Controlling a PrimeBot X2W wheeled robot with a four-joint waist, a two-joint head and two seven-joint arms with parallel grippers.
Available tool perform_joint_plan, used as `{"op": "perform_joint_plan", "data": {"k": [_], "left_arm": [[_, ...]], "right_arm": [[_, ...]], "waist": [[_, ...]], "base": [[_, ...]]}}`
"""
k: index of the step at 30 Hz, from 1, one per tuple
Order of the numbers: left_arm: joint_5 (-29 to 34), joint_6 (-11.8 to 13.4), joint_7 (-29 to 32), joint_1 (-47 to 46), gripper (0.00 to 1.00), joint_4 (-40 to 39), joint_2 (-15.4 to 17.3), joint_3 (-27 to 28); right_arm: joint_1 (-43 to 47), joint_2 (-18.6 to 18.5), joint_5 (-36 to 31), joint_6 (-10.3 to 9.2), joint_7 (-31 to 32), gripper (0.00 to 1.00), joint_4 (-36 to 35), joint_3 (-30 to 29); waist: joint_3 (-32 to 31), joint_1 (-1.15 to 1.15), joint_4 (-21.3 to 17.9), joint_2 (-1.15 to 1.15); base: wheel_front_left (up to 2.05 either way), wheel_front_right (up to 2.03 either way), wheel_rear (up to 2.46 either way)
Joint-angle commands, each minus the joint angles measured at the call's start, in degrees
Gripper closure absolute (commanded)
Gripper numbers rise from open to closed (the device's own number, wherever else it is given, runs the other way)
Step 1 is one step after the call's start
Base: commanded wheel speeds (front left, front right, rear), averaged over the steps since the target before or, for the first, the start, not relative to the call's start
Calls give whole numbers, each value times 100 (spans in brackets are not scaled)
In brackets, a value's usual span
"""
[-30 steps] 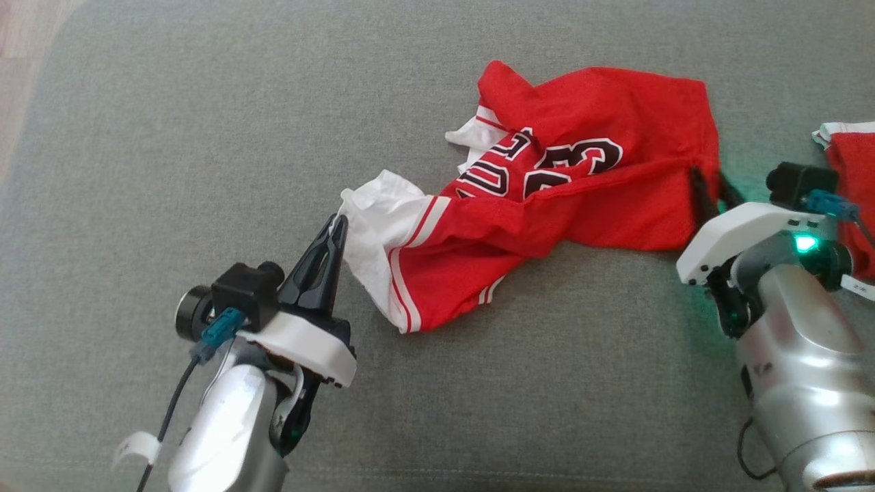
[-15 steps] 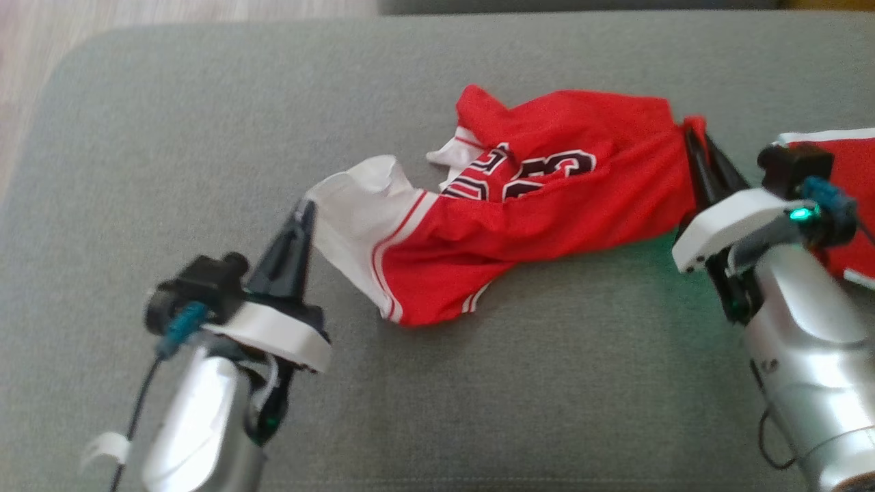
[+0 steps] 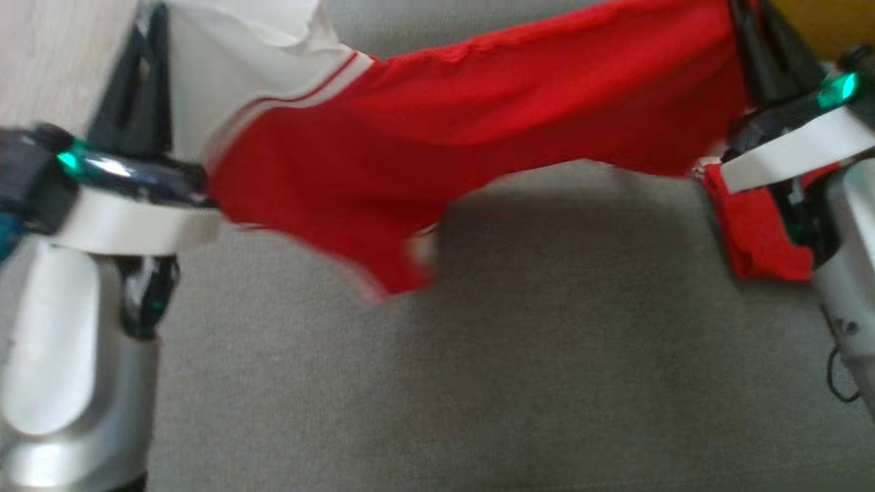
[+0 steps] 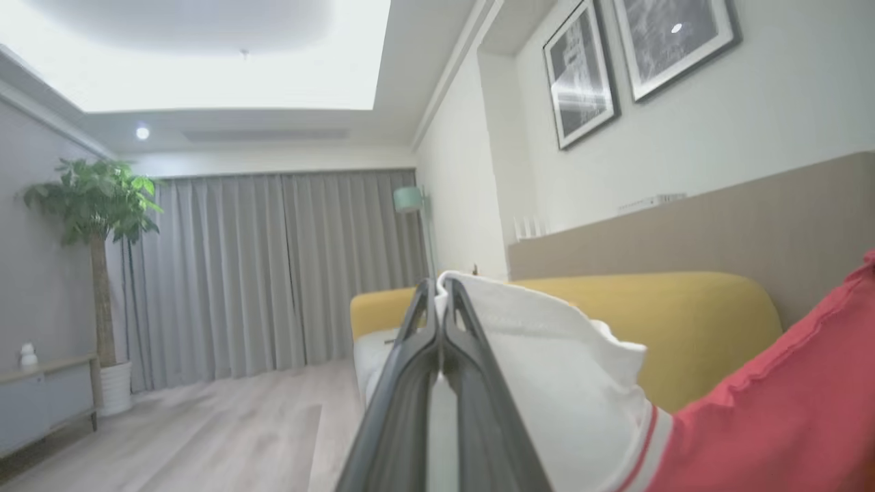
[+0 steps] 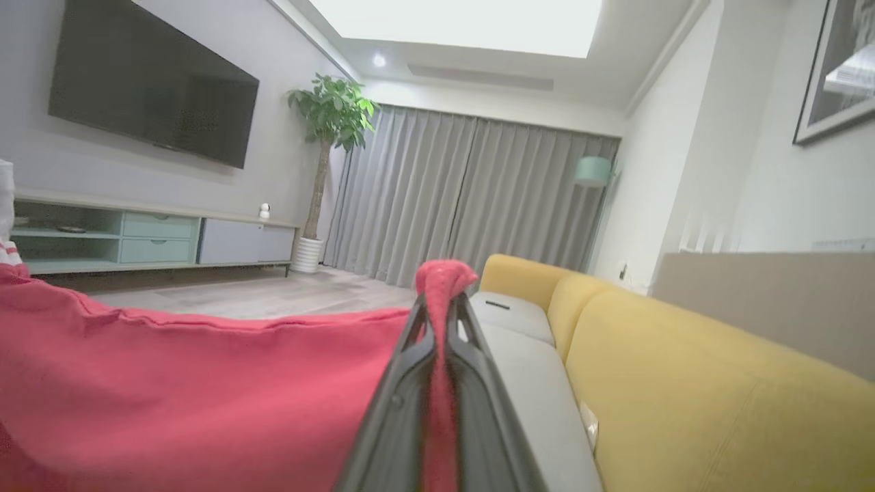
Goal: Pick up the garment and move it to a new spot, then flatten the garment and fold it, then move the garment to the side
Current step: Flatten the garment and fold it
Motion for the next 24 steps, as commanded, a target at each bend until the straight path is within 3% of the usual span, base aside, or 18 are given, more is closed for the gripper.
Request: {"op": "perform_joint_plan", "data": {"k": [1,11,17,22,24], "left_arm": [[-85,-23,-28,-361,100,-335,281,292],[-370,-25,462,-216,100,-1344,747,542],[-579,-25,993,-179,100,-1913,996,636],[-779,-32,1283,-898,100,-1475,1284,386],[-829,-33,1281,-1392,100,-1164,1447,90]], "right_arm": [[-111,-138,-67,-5,122,100,-434,-77],[767,-250,-329,-5,1194,100,-2268,-983],[1312,-163,-465,-5,2034,100,-3355,-1542],[951,-148,-352,-5,2374,100,-3331,-1489],[487,-346,-394,-5,2325,100,-3019,-1287]], "waist": [[-180,1,-95,0],[-292,1,-184,0],[6,1,-159,0],[650,1,-148,0],[999,1,-160,0]], "base": [[0,0,0],[0,0,0],[0,0,0],[0,0,0],[0,0,0]]}}
